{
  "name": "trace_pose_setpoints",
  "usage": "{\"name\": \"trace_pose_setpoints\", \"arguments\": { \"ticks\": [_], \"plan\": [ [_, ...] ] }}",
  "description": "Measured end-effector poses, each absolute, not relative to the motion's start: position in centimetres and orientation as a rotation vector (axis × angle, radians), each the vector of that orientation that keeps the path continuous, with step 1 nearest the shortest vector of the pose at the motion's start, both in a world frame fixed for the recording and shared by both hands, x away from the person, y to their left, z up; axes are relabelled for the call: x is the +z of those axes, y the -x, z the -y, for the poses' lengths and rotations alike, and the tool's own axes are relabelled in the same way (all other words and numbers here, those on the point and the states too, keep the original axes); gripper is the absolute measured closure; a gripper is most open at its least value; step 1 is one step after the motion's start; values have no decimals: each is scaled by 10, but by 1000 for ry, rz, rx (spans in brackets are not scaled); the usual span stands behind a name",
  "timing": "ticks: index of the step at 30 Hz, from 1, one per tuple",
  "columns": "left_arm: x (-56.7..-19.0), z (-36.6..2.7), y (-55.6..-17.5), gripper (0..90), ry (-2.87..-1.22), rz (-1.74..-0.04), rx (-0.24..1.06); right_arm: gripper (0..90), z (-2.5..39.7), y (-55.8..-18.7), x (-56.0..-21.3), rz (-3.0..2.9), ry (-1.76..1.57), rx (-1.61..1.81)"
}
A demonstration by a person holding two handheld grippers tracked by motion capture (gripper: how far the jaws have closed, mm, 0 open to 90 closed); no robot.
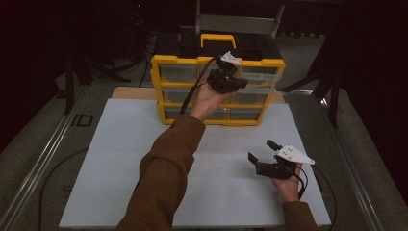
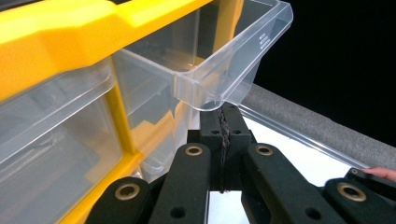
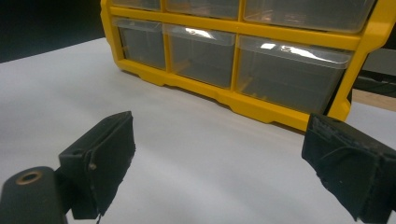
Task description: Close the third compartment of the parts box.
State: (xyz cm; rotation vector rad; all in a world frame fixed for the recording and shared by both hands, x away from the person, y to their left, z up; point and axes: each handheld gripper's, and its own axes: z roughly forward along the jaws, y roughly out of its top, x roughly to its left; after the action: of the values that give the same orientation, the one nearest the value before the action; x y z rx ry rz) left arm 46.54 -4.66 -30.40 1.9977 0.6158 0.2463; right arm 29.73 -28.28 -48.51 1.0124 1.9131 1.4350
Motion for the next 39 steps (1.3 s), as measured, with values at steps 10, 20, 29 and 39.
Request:
{"name": "trace_pose_setpoints", "arguments": {
  "ticks": [10,20,29,39],
  "plan": [
    [-307,45,-469,900,-1997,-642,265,92,284,-297,-485,-1911,-1023,1427],
    [-309,45,-473,900,-1989,-667,268,92,285,-297,-485,-1911,-1024,1423],
    [-310,44,-478,900,-1976,-709,282,92,285,-297,-486,-1909,-1025,1426],
    [-309,46,-485,900,-1976,-752,310,92,286,-297,-486,-1907,-1033,1431]
  ]
}}
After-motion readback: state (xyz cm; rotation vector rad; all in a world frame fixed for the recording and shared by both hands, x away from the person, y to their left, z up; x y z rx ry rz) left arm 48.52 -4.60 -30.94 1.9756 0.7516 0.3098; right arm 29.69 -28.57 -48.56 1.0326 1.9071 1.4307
